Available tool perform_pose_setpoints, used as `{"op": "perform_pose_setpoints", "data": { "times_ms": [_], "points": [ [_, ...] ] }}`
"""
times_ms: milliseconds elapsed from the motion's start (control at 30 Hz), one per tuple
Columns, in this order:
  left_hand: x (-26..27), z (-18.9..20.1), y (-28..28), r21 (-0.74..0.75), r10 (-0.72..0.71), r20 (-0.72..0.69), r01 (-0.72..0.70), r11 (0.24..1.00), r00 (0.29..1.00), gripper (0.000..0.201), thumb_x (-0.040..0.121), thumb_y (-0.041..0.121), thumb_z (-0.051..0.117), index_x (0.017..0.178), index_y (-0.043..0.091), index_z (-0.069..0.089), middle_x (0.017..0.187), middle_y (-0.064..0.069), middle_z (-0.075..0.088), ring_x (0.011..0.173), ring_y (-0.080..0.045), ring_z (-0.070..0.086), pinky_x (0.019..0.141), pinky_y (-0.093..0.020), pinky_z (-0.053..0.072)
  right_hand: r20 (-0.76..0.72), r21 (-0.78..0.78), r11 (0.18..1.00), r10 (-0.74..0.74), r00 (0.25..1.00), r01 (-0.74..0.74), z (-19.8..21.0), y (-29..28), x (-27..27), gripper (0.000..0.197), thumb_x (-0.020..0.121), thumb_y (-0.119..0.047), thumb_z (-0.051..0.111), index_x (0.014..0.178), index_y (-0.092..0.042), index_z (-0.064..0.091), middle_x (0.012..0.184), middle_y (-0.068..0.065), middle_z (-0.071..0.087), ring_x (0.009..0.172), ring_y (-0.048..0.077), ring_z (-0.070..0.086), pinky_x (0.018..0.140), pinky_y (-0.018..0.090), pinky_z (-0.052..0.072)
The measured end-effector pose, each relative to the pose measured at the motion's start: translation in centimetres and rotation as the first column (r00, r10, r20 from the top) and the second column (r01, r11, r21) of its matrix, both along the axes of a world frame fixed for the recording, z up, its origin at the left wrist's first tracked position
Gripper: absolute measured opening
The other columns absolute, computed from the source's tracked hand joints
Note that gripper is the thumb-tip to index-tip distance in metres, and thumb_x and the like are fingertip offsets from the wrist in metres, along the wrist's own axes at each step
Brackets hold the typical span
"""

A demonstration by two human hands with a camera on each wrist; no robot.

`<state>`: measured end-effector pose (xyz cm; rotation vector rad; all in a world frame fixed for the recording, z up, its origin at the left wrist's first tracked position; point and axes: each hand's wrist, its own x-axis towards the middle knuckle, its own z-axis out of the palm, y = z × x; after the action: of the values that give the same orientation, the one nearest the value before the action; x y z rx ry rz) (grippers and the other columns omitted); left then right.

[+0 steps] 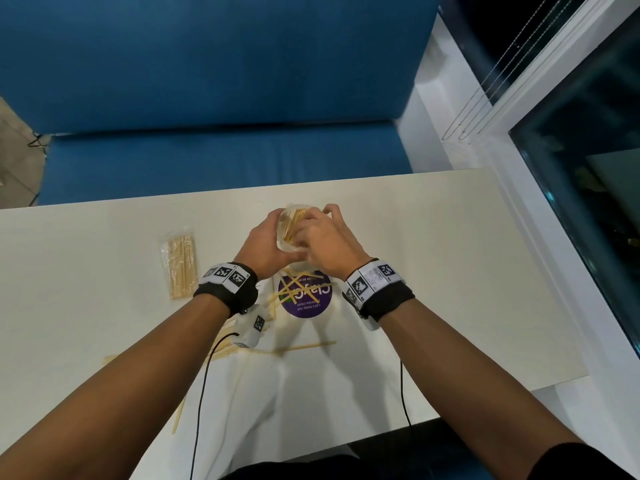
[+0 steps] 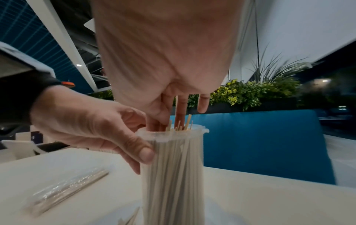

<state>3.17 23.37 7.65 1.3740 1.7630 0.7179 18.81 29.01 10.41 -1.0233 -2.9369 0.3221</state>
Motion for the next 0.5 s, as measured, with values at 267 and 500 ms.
{"op": "perform_pose_setpoints", "data": {
  "times_ms": [267,500],
  "points": [
    [-2.4,-0.4,-2.5,-0.098,-0.049,-0.131,0.036,0.995,0.990,0.085,0.088,0.019,0.076,0.156,0.015,0.027,0.153,-0.007,0.045,0.136,-0.024,0.049,0.108,-0.043,0.047,-0.596,-0.090,0.956,-0.278,0.754,0.281,1.1,-3.3,1.3,0.028,0.087,0.004,0.058,0.093,-0.016,0.078,0.103,-0.005,0.072,0.104,0.019,0.055,0.093,0.038,0.046],
    [-6.6,-2.8,-9.3,-0.049,-0.030,-0.217,0.019,0.999,0.976,0.024,0.095,0.009,0.058,0.116,0.015,0.068,0.104,0.001,0.073,0.091,-0.015,0.066,0.090,-0.035,0.055,-0.620,-0.389,0.867,-0.496,0.609,0.310,-2.9,-11.7,-0.1,0.031,0.084,0.009,0.055,0.079,-0.015,0.074,0.088,-0.005,0.069,0.093,0.015,0.061,0.086,0.031,0.051]
  ]
}}
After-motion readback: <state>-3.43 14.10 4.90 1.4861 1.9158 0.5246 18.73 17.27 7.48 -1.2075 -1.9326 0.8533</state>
